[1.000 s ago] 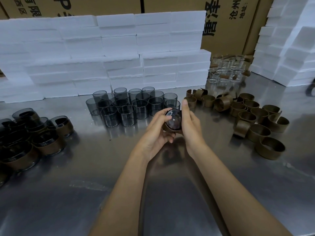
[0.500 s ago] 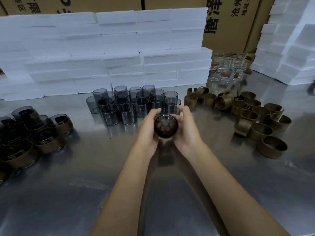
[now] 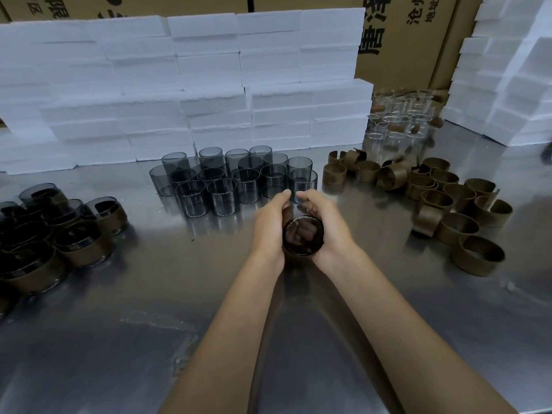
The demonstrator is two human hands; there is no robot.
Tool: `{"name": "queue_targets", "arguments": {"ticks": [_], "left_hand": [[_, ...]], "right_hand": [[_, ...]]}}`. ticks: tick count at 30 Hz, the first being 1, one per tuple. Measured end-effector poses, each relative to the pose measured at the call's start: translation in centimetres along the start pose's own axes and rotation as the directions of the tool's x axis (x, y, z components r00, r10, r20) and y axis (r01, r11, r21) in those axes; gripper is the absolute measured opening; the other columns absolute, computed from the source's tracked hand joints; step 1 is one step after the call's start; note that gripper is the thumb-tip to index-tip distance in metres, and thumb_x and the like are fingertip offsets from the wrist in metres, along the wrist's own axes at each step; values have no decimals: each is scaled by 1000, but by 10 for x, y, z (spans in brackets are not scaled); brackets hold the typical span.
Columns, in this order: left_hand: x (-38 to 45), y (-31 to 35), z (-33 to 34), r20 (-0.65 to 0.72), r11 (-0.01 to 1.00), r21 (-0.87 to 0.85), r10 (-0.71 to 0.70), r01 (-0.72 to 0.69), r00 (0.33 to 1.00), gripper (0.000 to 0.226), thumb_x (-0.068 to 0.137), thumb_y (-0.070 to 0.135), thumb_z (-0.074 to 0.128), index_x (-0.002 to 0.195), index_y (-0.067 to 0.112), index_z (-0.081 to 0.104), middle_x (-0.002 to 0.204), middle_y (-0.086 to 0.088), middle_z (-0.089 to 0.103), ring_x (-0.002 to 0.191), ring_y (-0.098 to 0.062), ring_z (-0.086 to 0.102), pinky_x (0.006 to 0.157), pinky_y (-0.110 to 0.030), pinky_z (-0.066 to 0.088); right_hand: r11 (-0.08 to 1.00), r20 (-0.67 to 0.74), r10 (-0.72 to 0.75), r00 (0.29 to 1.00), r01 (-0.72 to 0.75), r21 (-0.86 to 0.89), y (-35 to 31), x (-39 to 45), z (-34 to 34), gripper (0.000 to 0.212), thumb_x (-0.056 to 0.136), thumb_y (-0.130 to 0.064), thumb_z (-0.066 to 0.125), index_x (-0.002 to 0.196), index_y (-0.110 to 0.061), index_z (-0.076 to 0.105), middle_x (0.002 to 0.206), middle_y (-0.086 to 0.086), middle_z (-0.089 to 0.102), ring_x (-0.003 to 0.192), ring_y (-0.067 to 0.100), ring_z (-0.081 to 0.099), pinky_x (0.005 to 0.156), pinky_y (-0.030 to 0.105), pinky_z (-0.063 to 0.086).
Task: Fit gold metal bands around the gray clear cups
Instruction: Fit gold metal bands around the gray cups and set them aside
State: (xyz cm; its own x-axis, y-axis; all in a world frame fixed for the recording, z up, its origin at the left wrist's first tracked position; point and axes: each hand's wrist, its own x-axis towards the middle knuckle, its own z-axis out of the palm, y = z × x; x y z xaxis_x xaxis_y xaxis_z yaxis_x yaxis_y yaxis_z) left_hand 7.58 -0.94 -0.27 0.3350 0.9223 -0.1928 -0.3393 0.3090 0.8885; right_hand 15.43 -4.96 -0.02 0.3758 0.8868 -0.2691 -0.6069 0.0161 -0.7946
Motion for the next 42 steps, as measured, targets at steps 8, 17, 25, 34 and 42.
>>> {"name": "queue_targets", "arguments": {"ticks": [8,17,25,34,42], "left_hand": [[-3,2,3,-21,1000,17,12,-12,1000,25,96,31,69,83,10,74,74,-5,76,69,-17,75,64,-28,58],[3,12,-7,33,992,79,92,-95,995,63,101,31,53,39,23,46,43,6,39,42,-9,37,55,-27,35],[-5,11,0,35,966,205,155,-159,987,58,98,32,59,42,22,45,44,6,34,43,-10,35,47,-23,34],[-8,7,3,80,924,275,256,-268,963,63,100,29,58,41,24,39,44,8,31,44,-8,33,46,-20,32],[-7,4,5,99,922,261,269,-286,958,62,101,26,57,43,22,37,44,6,30,46,-9,32,47,-22,31]], "right_hand": [[999,5,-17,1000,18,-27,-5,-2,1,22,88,-22,74,105,-7,69,90,13,70,79,26,68,76,36,55],[998,50,-60,997,60,9,-9,2,0,59,97,-38,57,44,-18,41,45,-2,37,47,14,39,57,29,37],[984,47,-180,982,180,10,-4,6,0,60,97,-34,59,43,-22,34,46,-4,26,46,13,28,58,30,30],[952,49,-279,959,283,-115,-6,4,-2,58,90,-38,66,43,-27,34,47,-6,25,45,11,26,49,28,27],[948,48,-280,959,284,-141,-7,1,-2,59,94,-32,62,43,-27,31,46,-6,22,45,13,23,49,30,23]]}}
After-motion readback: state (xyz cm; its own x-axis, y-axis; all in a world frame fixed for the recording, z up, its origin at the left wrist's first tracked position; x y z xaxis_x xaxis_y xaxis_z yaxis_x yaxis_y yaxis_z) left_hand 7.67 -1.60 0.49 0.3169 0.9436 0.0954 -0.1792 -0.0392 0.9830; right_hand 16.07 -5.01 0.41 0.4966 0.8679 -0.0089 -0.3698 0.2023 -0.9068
